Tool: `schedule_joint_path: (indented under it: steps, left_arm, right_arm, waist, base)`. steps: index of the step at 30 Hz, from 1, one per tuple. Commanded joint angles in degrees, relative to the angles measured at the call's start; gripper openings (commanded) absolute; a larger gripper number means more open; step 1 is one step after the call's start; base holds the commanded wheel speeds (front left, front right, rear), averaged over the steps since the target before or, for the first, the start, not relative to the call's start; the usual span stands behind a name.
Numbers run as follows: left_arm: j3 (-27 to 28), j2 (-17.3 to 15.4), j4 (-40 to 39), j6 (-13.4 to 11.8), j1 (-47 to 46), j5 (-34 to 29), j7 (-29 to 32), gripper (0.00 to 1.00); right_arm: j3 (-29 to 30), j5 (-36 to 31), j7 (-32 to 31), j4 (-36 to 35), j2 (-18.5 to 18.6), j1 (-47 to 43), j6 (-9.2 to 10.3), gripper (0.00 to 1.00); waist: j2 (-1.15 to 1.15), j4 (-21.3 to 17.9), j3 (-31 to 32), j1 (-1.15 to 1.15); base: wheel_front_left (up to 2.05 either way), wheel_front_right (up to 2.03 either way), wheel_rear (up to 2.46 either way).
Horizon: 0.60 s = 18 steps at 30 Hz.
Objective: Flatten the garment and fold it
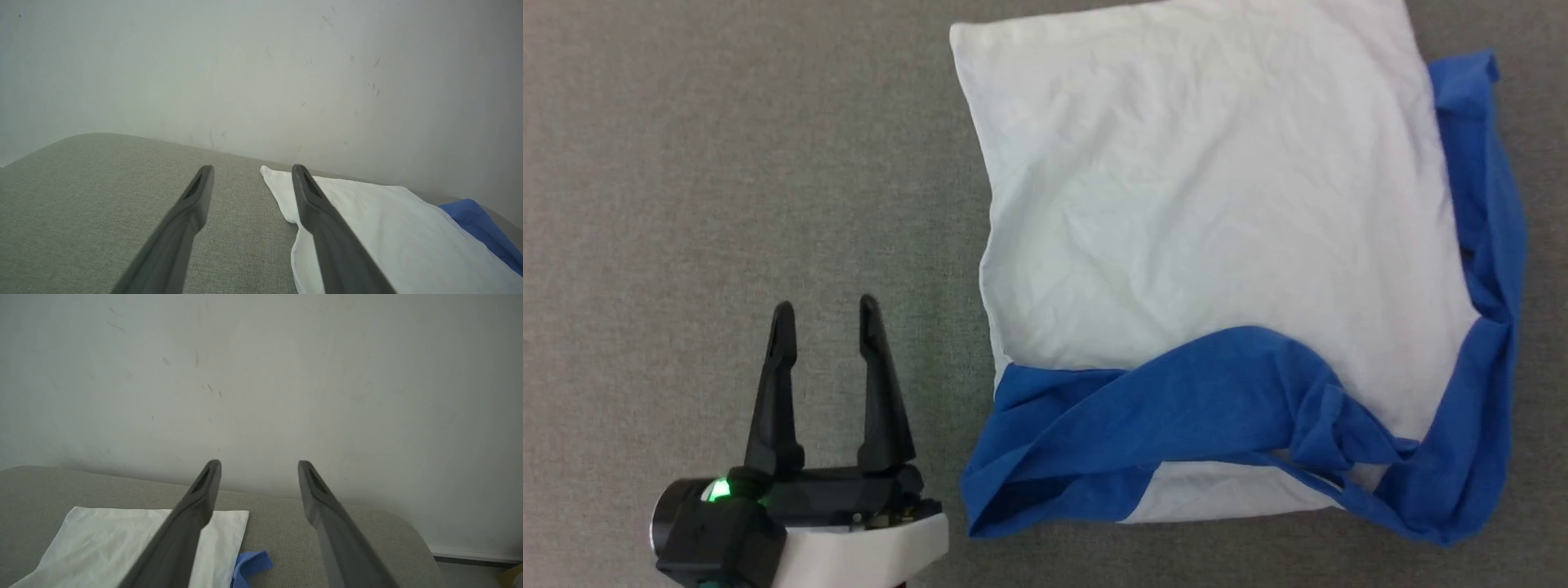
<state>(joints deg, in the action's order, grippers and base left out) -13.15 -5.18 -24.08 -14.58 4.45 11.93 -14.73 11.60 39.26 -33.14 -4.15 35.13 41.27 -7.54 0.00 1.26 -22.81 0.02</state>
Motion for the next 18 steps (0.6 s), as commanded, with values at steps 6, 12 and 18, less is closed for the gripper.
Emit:
schedule_joint_path:
  steps: [6, 12, 18]
  left_arm:
    - [-3.4, 1.5, -0.6, 0.2, -3.3, -2.8, -0.3, 1.0]
    - [-5.5, 1.9, -0.3, -0.2, -5.1, -3.9, -0.3, 1.0]
    - [-6.8, 2.1, -0.4, -1.0, -5.9, -4.3, -0.3, 1.0]
  right_arm:
    - [-0.3, -7.6, -10.5, 14.2, -1.3, 13.7, 0.05, 1.0]
    - [-0.2, -12.7, -16.8, 20.1, -2.9, 16.6, 0.05, 1.0]
    - [-0.4, -14.2, -22.5, 21.9, -2.5, 14.1, 0.05, 1.0]
  waist:
    - [0.0, 4.7, -10.0, -0.02]
    - [0.0, 6.9, -12.7, -0.02]
    - [0.0, 8.4, -14.2, -0.02]
  base:
    - [0.0, 0.0, 0.0]
    - [0.0, 0.0, 0.0]
    - [0.0, 0.0, 0.0]
